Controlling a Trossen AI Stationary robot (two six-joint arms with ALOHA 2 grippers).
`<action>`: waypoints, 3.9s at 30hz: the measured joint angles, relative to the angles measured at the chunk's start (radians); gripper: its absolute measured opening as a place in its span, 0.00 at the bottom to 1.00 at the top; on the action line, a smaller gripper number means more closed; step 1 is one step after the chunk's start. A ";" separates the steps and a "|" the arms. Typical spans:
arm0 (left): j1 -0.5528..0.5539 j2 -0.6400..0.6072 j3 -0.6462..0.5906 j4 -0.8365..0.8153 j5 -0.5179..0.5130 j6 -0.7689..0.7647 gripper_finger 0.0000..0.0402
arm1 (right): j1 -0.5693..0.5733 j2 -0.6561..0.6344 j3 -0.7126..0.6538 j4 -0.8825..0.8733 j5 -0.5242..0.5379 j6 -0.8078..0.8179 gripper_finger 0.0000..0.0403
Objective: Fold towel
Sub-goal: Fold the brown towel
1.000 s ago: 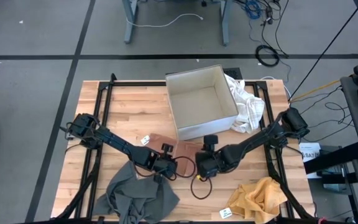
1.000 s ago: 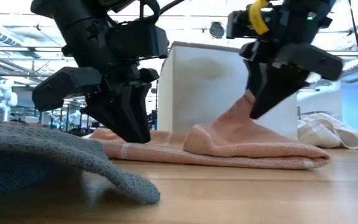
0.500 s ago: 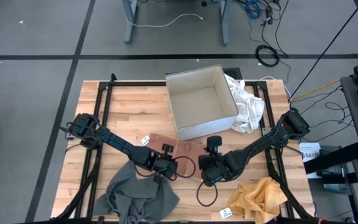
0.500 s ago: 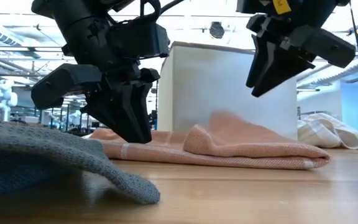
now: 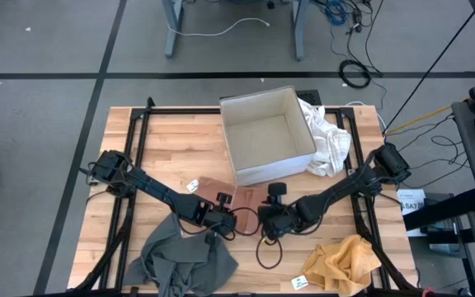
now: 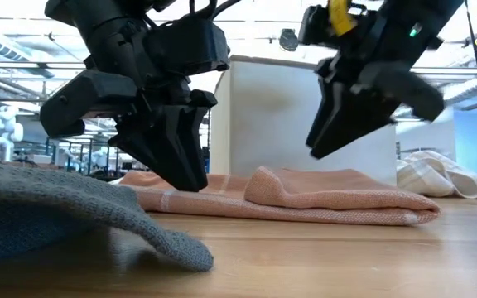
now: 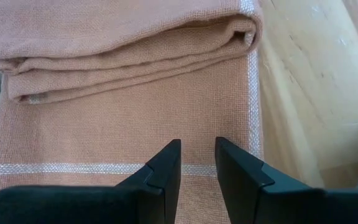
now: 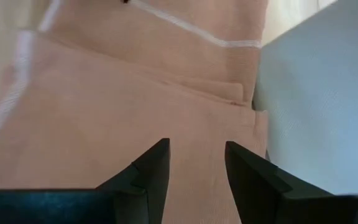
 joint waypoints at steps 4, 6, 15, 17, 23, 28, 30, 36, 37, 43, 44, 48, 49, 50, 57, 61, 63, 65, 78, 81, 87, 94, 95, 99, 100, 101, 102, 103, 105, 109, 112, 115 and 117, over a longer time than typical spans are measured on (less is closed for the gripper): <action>-0.008 0.000 0.000 0.007 0.000 0.000 0.26 | -0.026 0.000 -0.075 0.114 -0.035 -0.003 0.35; -0.011 0.000 0.000 0.008 0.000 0.000 0.26 | -0.037 0.000 -0.108 0.180 -0.065 -0.003 0.35; -0.011 0.000 0.000 0.009 -0.012 0.000 0.26 | -0.023 0.001 -0.104 0.212 -0.083 -0.026 0.35; -0.012 0.000 0.000 0.009 -0.044 0.000 0.26 | -0.012 0.001 -0.085 0.226 -0.116 -0.032 0.35; -0.027 -0.004 0.000 0.075 -0.017 0.046 0.26 | -0.011 0.007 -0.081 0.293 -0.341 -0.022 0.35; -0.049 -0.046 0.002 0.151 0.034 0.123 0.26 | -0.011 0.024 -0.081 0.290 -0.345 -0.026 0.35; -0.046 -0.074 0.002 0.143 0.031 0.132 0.26 | -0.015 0.036 -0.082 0.283 -0.345 -0.025 0.35; -0.022 -0.168 0.002 0.022 0.022 0.126 0.26 | -0.026 0.060 -0.081 0.218 -0.399 0.003 0.35; -0.019 -0.176 0.002 -0.003 0.022 0.116 0.26 | -0.025 0.059 -0.080 0.201 -0.407 0.013 0.35; -0.020 -0.193 0.001 -0.196 0.047 0.028 0.26 | -0.004 0.028 -0.079 0.056 -0.466 0.079 0.35; -0.025 -0.193 0.001 -0.228 0.054 0.012 0.26 | 0.002 0.021 -0.079 0.025 -0.468 0.089 0.35; -0.053 -0.193 0.001 -0.304 0.059 -0.041 0.26 | 0.029 -0.004 -0.081 -0.072 -0.476 0.109 0.35; -0.060 -0.193 0.001 -0.309 0.059 -0.050 0.26 | 0.035 -0.011 -0.081 -0.087 -0.480 0.109 0.35; -0.069 -0.193 0.000 -0.311 0.060 -0.055 0.26 | 0.039 -0.016 -0.082 -0.098 -0.493 0.108 0.35; -0.122 -0.192 0.001 -0.269 0.066 -0.051 0.26 | 0.049 -0.049 -0.085 -0.124 -0.508 0.118 0.35; -0.155 -0.186 0.001 -0.229 -0.016 -0.001 0.30 | 0.048 -0.053 -0.085 -0.120 -0.503 0.128 0.35; -0.165 -0.169 0.001 -0.226 -0.050 0.006 0.34 | 0.048 -0.054 -0.085 -0.113 -0.502 0.128 0.35; -0.160 -0.139 0.000 -0.234 -0.050 -0.002 0.39 | 0.048 -0.054 -0.085 -0.107 -0.502 0.131 0.35; -0.113 -0.036 0.000 -0.231 -0.106 -0.022 0.44 | 0.048 -0.054 -0.083 -0.092 -0.500 0.139 0.35; -0.087 -0.031 0.000 -0.237 -0.045 -0.016 0.43 | 0.048 -0.054 -0.083 -0.087 -0.499 0.140 0.35; -0.070 -0.015 0.000 -0.225 0.043 0.000 0.39 | 0.051 -0.055 -0.083 -0.087 -0.497 0.148 0.35; -0.072 -0.014 0.000 -0.231 -0.038 0.037 0.21 | 0.051 -0.055 -0.083 -0.083 -0.493 0.151 0.35; -0.073 -0.014 0.000 -0.234 -0.051 0.051 0.17 | 0.051 -0.055 -0.083 -0.080 -0.493 0.151 0.35; -0.080 -0.015 0.000 -0.233 -0.096 0.097 0.03 | 0.051 -0.055 -0.082 -0.058 -0.493 0.146 0.35; -0.080 -0.017 0.000 -0.233 -0.111 0.100 0.03 | 0.051 -0.055 -0.082 -0.053 -0.493 0.146 0.35; -0.082 -0.019 0.000 -0.232 -0.124 0.102 0.03 | 0.051 -0.055 -0.082 -0.047 -0.493 0.146 0.35; -0.082 -0.020 0.000 -0.229 -0.139 0.105 0.03 | 0.051 -0.055 -0.082 -0.041 -0.493 0.145 0.35; -0.083 -0.021 0.000 -0.230 -0.155 0.112 0.03 | 0.051 -0.055 -0.082 -0.040 -0.493 0.145 0.35; -0.091 -0.022 0.000 -0.224 -0.174 0.133 0.02 | 0.050 -0.055 -0.082 -0.039 -0.493 0.142 0.35; -0.113 -0.023 0.000 -0.185 -0.259 0.174 0.02 | 0.047 -0.050 -0.082 -0.027 -0.493 0.134 0.35; -0.131 -0.023 0.000 -0.128 -0.346 0.219 0.02 | 0.041 -0.043 -0.081 -0.019 -0.494 0.132 0.35; -0.147 -0.023 0.000 -0.056 -0.442 0.278 0.02 | 0.033 -0.033 -0.082 -0.012 -0.493 0.131 0.35; -0.157 -0.023 0.000 0.001 -0.491 0.327 0.02 | 0.032 -0.027 -0.082 -0.009 -0.494 0.131 0.35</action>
